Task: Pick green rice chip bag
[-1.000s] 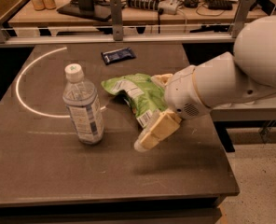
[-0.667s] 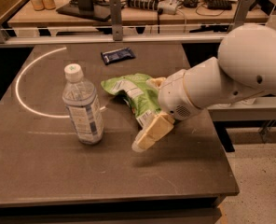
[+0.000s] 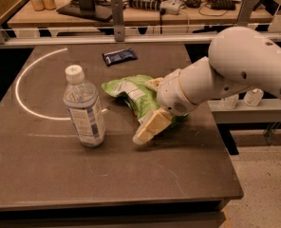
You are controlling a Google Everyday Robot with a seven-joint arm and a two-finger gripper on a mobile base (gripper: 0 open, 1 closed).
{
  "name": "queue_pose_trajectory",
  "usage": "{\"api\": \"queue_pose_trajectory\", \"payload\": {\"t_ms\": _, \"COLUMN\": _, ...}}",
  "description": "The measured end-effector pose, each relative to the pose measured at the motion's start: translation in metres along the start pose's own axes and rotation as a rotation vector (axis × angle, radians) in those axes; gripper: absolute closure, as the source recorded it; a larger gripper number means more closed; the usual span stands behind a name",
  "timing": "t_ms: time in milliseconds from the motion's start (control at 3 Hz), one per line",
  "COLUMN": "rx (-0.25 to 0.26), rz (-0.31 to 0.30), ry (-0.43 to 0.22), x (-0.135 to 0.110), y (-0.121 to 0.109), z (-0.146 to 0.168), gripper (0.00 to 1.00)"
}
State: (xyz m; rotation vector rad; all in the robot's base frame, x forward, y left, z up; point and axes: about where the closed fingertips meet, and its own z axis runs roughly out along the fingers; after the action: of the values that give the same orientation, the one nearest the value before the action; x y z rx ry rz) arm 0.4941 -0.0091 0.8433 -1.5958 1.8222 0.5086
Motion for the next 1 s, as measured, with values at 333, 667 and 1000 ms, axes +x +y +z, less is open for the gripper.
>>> {"api": "queue_pose_trajectory", "payload": {"t_ms": 333, "rx": -0.024, "rz": -0.028, "ry": -0.015, "x": -0.008, "y": -0.005, "z": -0.006, "gripper": 0.45}}
{"api": "queue_pose_trajectory", "payload": {"t_ms": 667, "rx": -0.013, "rz": -0.018, "ry": -0.043, "x": -0.015, "y": -0.005, "z": -0.021, "gripper": 0.68}}
{"api": "queue_pose_trajectory", "payload": {"t_ms": 1000, "rx": 0.035, "rz": 0.011, "ry": -0.101, "x": -0.029, "y": -0.01, "z": -0.043, "gripper": 0.98}}
